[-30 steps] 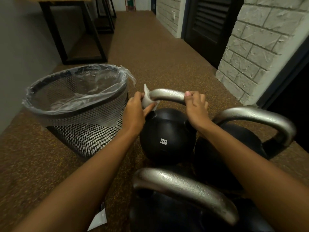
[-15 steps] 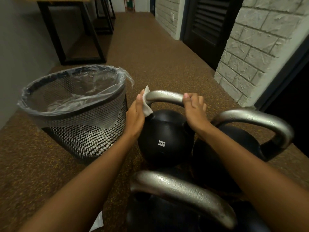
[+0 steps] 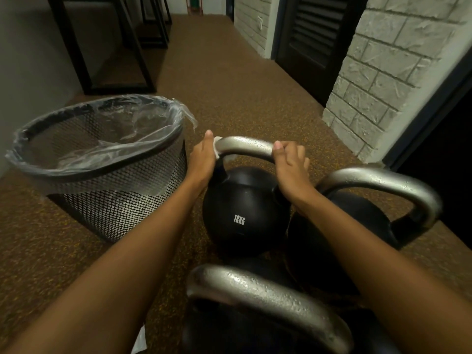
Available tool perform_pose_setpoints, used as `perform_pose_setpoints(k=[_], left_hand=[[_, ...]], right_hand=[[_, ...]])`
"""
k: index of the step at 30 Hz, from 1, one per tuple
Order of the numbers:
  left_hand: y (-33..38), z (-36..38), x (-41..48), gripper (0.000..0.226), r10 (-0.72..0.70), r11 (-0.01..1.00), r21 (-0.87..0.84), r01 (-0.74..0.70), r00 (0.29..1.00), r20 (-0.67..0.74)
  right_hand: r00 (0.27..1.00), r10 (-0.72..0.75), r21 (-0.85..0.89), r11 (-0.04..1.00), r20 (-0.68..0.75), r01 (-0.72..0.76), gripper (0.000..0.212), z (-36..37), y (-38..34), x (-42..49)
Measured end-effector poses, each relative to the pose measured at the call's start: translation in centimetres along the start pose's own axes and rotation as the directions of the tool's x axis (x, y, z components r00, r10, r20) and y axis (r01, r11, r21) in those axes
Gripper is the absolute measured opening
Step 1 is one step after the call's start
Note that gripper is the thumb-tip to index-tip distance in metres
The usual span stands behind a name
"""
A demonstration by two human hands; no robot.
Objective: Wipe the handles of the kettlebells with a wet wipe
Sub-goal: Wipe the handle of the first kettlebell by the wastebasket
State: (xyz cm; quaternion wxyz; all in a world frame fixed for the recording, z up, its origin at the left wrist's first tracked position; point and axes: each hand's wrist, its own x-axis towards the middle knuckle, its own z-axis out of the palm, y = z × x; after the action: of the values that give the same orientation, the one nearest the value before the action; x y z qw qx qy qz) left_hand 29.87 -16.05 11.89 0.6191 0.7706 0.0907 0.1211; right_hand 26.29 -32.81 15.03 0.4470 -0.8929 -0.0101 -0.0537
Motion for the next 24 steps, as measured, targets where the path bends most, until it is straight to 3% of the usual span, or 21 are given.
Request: perform_pose_setpoints(k=[4, 7, 9, 11, 13, 16, 18, 21, 24], left_hand=[[0.9, -0.1, 1.1, 0.043, -0.125, 0.988, 0.096, 0.122, 0.992, 0.028], [1.6, 0.3, 0.3, 0.049, 0.078, 0.965, 0.252, -0.072, 0.997, -0.013], [1.4, 0.8, -1.1, 0.046, 0.256, 0.942, 0.239, -0.237, 0.965, -0.051], [0.6, 1.0, -2.2, 0.043, 0.322, 0.928, 0.228, -0.293, 0.942, -0.098], [0.0, 0.9, -1.9, 0.044, 0.22, 0.965, 0.177, -0.195, 0.966, -0.135], [0.2, 0.5, -0.5, 0.046, -0.067, 0.995, 0.066, 0.072, 0.994, -0.085], [0.9, 0.2, 0.1, 0.044, -0.092, 0.983, 0.153, 0.102, 0.994, -0.066], [1.6, 0.4, -0.8, 0.047, 0.141, 0.957, 0.264, -0.121, 0.988, -0.058], [0.7, 1.1, -2.9, 0.04, 0.439, 0.868, 0.294, -0.401, 0.896, -0.073]], right_hand=[[1.0, 0.0, -0.011, 1.0, -0.002, 0.0, 0.039, -0.1, 0.0, 0.0], [1.0, -0.008, -0.014, 1.0, -0.021, 0.007, 0.038, 0.0, 0.0, 0.0], [1.0, -0.008, -0.014, 1.0, -0.02, 0.008, 0.039, 0.0, 0.0, -0.1], [1.0, -0.003, -0.021, 1.0, -0.015, 0.003, 0.039, 0.0, -0.1, -0.1], [1.0, 0.002, -0.02, 1.0, -0.006, -0.002, 0.039, 0.0, -0.1, -0.1], [1.0, 0.003, -0.011, 1.0, -0.004, -0.003, 0.038, -0.1, -0.1, -0.1], [1.0, 0.0, -0.013, 1.0, -0.016, 0.0, 0.037, 0.0, -0.1, -0.1], [0.999, -0.007, -0.029, 1.0, -0.039, 0.006, 0.038, 0.2, 0.0, 0.0], [0.999, -0.008, -0.039, 0.999, -0.045, 0.006, 0.039, 0.3, 0.0, -0.1]])
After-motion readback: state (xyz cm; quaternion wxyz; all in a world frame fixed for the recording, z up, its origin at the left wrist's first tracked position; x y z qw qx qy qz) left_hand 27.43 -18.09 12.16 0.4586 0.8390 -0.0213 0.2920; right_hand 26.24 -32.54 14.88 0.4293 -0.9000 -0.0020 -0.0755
